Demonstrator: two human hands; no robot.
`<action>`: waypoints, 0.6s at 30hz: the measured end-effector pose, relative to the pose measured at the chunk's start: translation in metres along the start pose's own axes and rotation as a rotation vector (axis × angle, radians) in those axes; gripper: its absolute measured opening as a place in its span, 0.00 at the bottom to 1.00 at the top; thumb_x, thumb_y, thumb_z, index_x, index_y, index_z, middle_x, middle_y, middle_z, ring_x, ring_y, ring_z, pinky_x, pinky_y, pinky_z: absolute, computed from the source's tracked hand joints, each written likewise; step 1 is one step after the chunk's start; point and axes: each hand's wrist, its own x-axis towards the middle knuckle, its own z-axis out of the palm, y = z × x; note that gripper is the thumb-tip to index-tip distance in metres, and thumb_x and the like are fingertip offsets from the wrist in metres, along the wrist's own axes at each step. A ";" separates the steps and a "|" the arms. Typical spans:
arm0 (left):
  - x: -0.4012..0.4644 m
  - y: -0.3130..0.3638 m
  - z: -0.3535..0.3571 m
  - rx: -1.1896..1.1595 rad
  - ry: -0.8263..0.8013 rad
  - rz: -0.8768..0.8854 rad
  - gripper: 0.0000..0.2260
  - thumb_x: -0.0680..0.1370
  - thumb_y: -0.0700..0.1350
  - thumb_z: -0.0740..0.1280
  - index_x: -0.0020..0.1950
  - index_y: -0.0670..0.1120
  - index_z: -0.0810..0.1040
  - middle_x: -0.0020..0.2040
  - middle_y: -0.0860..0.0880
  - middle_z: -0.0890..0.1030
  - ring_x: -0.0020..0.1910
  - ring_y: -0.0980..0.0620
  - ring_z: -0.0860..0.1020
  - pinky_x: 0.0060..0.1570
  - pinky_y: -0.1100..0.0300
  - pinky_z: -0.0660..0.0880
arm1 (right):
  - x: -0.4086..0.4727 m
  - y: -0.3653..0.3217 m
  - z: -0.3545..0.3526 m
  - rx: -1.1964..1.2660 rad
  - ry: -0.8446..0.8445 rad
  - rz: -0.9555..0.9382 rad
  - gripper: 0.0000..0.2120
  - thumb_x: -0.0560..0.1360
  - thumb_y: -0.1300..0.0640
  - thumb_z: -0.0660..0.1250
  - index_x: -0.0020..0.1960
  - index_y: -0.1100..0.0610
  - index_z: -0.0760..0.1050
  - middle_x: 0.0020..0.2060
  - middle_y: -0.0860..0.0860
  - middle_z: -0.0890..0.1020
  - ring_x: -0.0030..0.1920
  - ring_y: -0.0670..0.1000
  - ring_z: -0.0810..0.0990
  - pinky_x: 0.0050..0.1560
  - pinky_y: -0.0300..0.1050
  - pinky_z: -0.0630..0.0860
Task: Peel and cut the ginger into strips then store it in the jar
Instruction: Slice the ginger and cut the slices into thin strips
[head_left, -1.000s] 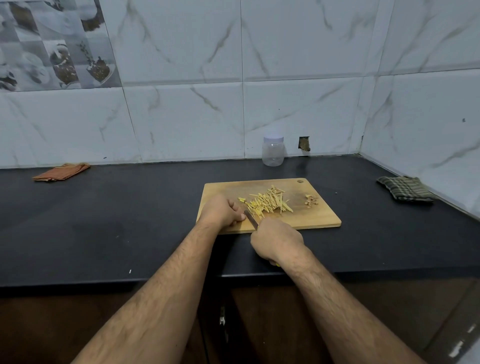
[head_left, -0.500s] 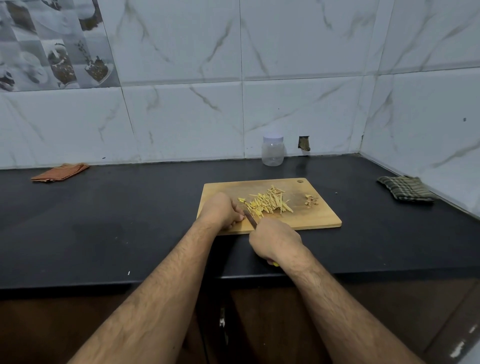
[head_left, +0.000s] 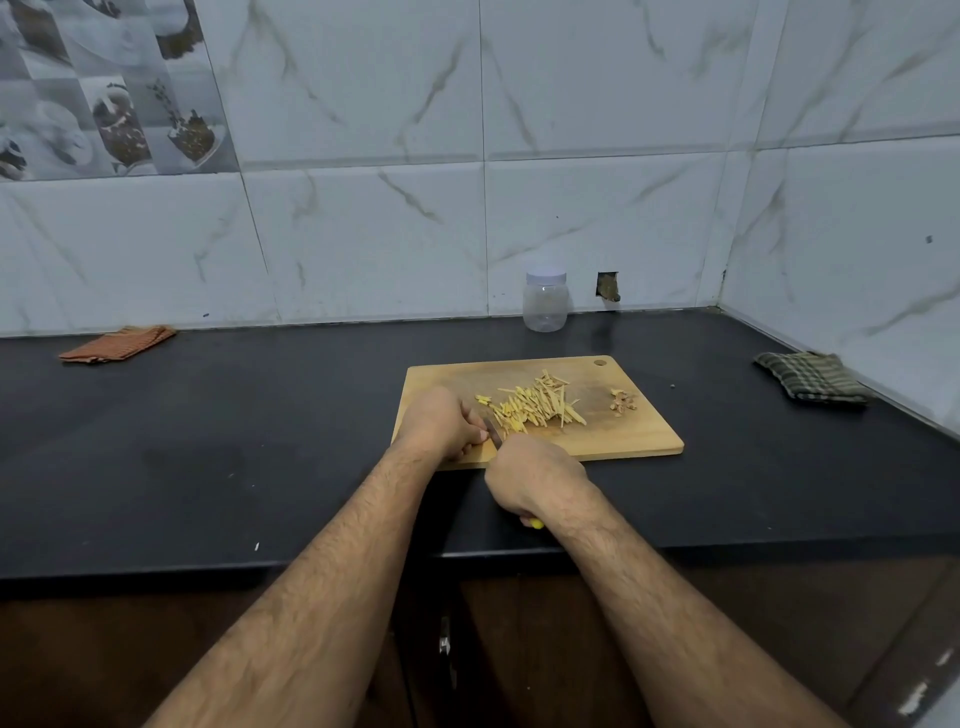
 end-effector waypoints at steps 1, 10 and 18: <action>0.000 0.000 0.000 -0.004 0.003 0.000 0.04 0.77 0.44 0.73 0.45 0.45 0.85 0.32 0.51 0.80 0.28 0.55 0.74 0.32 0.63 0.73 | -0.001 0.000 0.000 0.008 -0.008 0.005 0.06 0.78 0.61 0.59 0.45 0.60 0.74 0.33 0.53 0.80 0.29 0.50 0.77 0.26 0.39 0.67; -0.003 -0.003 0.002 -0.030 0.017 0.002 0.07 0.77 0.44 0.73 0.39 0.50 0.82 0.32 0.53 0.79 0.28 0.57 0.73 0.34 0.63 0.74 | -0.022 0.013 0.001 -0.057 0.014 0.011 0.11 0.79 0.58 0.58 0.57 0.59 0.76 0.44 0.55 0.78 0.43 0.55 0.77 0.42 0.46 0.72; -0.006 -0.003 0.002 -0.050 0.040 0.014 0.06 0.77 0.45 0.73 0.39 0.50 0.82 0.33 0.54 0.79 0.29 0.57 0.73 0.34 0.63 0.72 | -0.015 0.009 0.008 0.001 0.104 -0.014 0.13 0.79 0.58 0.58 0.59 0.59 0.76 0.46 0.53 0.77 0.46 0.54 0.76 0.45 0.46 0.73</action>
